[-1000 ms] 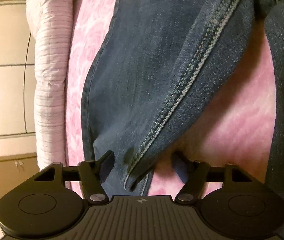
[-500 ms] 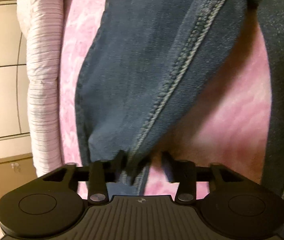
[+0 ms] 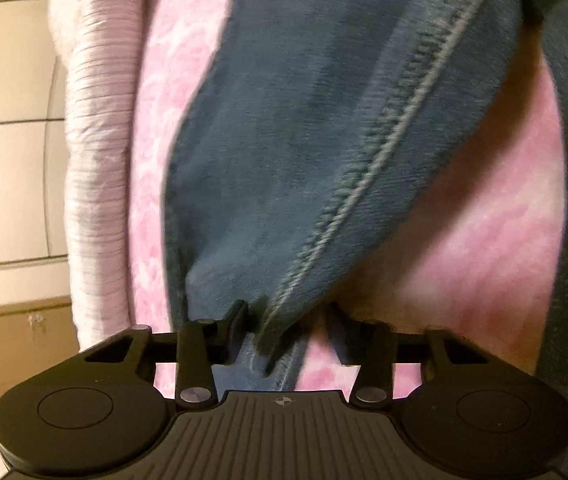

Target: Fold clothes

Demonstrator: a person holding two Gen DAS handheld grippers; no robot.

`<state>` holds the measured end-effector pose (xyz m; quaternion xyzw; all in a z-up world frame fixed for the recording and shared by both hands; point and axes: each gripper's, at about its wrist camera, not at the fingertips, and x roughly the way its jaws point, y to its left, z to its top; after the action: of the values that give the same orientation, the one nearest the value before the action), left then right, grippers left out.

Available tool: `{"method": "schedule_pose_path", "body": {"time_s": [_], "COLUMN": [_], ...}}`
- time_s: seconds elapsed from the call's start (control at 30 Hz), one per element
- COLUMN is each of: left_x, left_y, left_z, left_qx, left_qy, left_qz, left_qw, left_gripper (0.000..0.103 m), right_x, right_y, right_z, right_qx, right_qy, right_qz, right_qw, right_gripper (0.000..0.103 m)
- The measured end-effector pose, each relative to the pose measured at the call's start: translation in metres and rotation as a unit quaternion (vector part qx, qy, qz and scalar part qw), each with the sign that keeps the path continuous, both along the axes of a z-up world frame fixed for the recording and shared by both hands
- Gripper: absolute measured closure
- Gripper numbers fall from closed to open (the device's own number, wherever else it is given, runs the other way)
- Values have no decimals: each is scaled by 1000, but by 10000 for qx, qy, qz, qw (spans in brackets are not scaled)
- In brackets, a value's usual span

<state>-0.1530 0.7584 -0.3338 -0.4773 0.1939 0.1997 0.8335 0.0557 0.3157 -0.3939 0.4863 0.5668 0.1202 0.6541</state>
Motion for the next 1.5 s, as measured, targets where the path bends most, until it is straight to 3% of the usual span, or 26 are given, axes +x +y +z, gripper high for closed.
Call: {"method": "schedule_pose_path", "body": {"time_s": [0.07, 0.1, 0.2, 0.27, 0.3, 0.37, 0.43, 0.5, 0.6, 0.67, 0.73, 0.8, 0.9, 0.97, 1.13, 1.17, 1.23, 1.27, 1.37, 1.4, 1.5], "left_x": [8, 11, 17, 15, 13, 8, 13, 21, 25, 22, 2, -18, -48, -69, -120, -129, -146, -151, -166, -164, -157], "left_y": [20, 30, 51, 57, 58, 58, 60, 62, 58, 51, 23, -5, -47, -79, -224, -247, -288, -305, -354, -369, -413], "left_z": [31, 36, 14, -23, -38, -44, -41, -35, -21, -16, -3, 9, 29, 41, 40, 29, 6, 7, 13, 27, 81], "left_qx": [673, 887, 999, 699, 590, 668, 805, 972, 1210, 1284, 1393, 1503, 1666, 1734, 1092, 887, 635, 683, 817, 834, 1007], "left_qy": [-282, -220, 603, 1459, 1788, 1783, 1784, 1835, 2078, 2455, 2542, 2628, 2756, 2795, 2301, 2423, 2925, 3108, 3618, 3692, 3698], "left_qz": [-338, -480, -986, -1221, -1301, -1238, -1270, -1388, -1708, -1910, -1844, -1778, -1677, -1623, -1462, -1355, -1065, -922, -545, -608, -811], "left_qw": [9968, 9947, 9883, 9792, 9735, 9739, 9724, 9683, 9555, 9417, 9391, 9363, 9317, 9303, 9559, 9566, 9482, 9435, 9271, 9236, 9201], "left_gripper": [97, 96, 92, 91, 88, 87, 86, 84, 74, 73, 76, 82, 82, 82, 82, 82, 82, 87, 87, 87, 87], "right_x": [-2, -3, -9, -11, -12, -14, -15, -16, -20, -22, -21, -20, -20, -24, -47, -56, -73, -80, -96, -99, -102], "right_y": [6, 10, 24, 28, 30, 32, 28, 17, -14, -41, -71, -102, -143, -167, -212, -219, -234, -241, -268, -278, -310], "right_z": [0, -2, -17, -22, -23, -18, -5, 13, 45, 69, 93, 109, 113, 105, 75, 70, 63, 64, 76, 87, 130], "right_qx": [204, 297, 332, 121, 123, 148, 65, -205, -783, -1302, -2139, -3021, -3876, -4146, -4412, -4381, -4302, -4239, -3919, -3790, -3484], "right_qy": [0, 35, 502, 770, 843, 872, 710, 431, -160, -617, -1124, -1499, -1665, -1700, -1839, -1957, -2189, -2247, -2141, -2109, -2146], "right_qz": [77, 130, 279, 349, 510, 884, 1375, 1839, 2357, 2537, 2529, 2537, 2647, 2777, 3318, 3497, 3833, 3969, 4431, 4505, 4290], "right_qw": [9998, 9995, 9978, 9963, 9951, 9922, 9879, 9818, 9685, 9565, 9368, 9066, 8672, 8498, 8133, 8047, 7875, 7825, 7773, 7803, 8054], "right_gripper": [90, 90, 87, 71, 71, 50, 42, 40, 40, 40, 40, 40, 40, 40, 40, 40, 40, 40, 40, 40, 40]}}
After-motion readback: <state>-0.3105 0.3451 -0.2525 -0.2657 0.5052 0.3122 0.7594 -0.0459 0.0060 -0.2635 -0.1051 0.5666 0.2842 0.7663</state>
